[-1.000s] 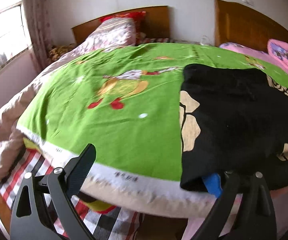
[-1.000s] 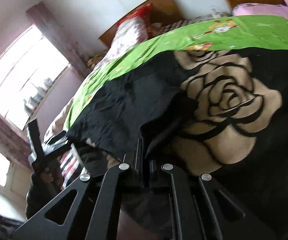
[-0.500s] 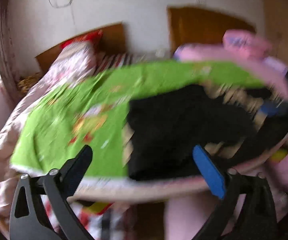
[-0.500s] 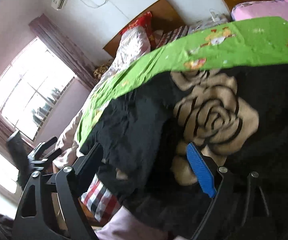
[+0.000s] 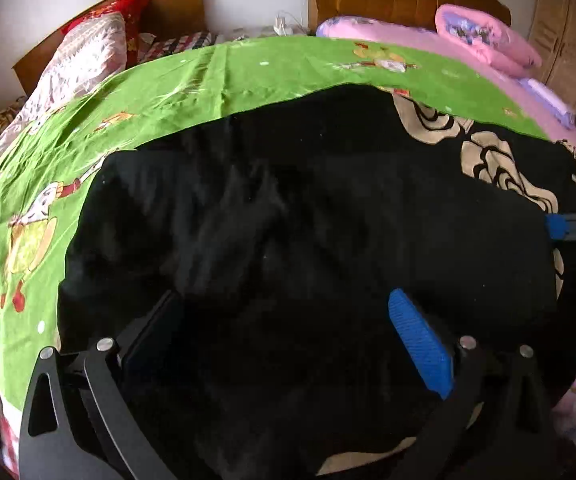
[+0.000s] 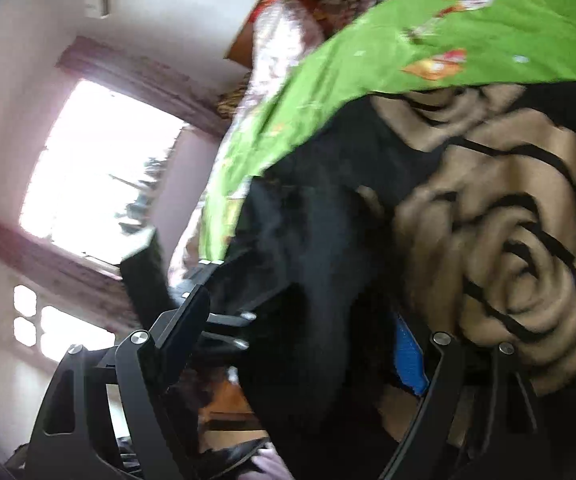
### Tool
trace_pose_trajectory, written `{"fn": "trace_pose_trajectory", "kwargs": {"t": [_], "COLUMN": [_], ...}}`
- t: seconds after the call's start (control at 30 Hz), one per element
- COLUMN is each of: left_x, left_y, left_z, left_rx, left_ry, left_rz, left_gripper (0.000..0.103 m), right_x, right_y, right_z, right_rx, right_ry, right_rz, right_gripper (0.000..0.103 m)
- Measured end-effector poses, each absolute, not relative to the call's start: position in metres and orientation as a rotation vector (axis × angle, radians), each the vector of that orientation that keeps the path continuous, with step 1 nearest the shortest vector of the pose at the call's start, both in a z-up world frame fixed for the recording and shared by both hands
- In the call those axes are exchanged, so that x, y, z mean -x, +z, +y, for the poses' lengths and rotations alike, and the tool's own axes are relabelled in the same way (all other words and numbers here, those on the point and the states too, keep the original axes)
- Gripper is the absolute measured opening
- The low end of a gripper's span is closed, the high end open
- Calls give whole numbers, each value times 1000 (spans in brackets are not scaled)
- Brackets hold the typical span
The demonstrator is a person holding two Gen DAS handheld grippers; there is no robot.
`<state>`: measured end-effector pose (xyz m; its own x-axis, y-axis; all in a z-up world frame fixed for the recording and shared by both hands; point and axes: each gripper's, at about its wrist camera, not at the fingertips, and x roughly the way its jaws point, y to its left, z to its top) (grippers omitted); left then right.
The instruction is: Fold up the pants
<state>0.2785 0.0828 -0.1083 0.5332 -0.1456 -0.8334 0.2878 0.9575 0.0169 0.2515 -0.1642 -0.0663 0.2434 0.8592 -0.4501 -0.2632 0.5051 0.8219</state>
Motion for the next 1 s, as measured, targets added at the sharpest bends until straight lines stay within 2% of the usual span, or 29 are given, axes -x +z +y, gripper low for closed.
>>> {"fn": "trace_pose_trajectory", "kwargs": {"t": [0.13,0.23,0.33,0.4,0.5,0.63,0.73,0.93,1.0], "left_x": [-277,-276,-276,-277,-277,-277,-276,-279,-279], "left_y": [-111,-112,-111,-108,-108,-108,-106,-105,-104], "left_z": [83,84,83,83,83,81,78,74,73], "left_rx": [-163,-160,-159,-159,-161,-165,-182,-186,-189], "left_ry": [-259,-257,-248,-247,-246,-238,-226,-209,-199], "left_rz": [969,958,951,952,953,958,952,967,973], "left_gripper": [102,102,102,102,102,102,102,102,102], "right_x": [-274,-275,-264,-247,-232,-212,-185,-154,-143], "right_y": [-72,-55,-42,-40,-47,-37,-22,-68,-69], "right_z": [-152,-155,-181,-213,-237,-218,-175,-127,-133], "right_rx": [-696,-742,-768,-870,-941,-703,-339,63,101], "right_ry": [812,871,681,562,498,479,471,461,449], "right_rz": [1087,945,823,678,687,782,795,907,874], "right_gripper": [82,82,82,82,82,82,82,86,86]}}
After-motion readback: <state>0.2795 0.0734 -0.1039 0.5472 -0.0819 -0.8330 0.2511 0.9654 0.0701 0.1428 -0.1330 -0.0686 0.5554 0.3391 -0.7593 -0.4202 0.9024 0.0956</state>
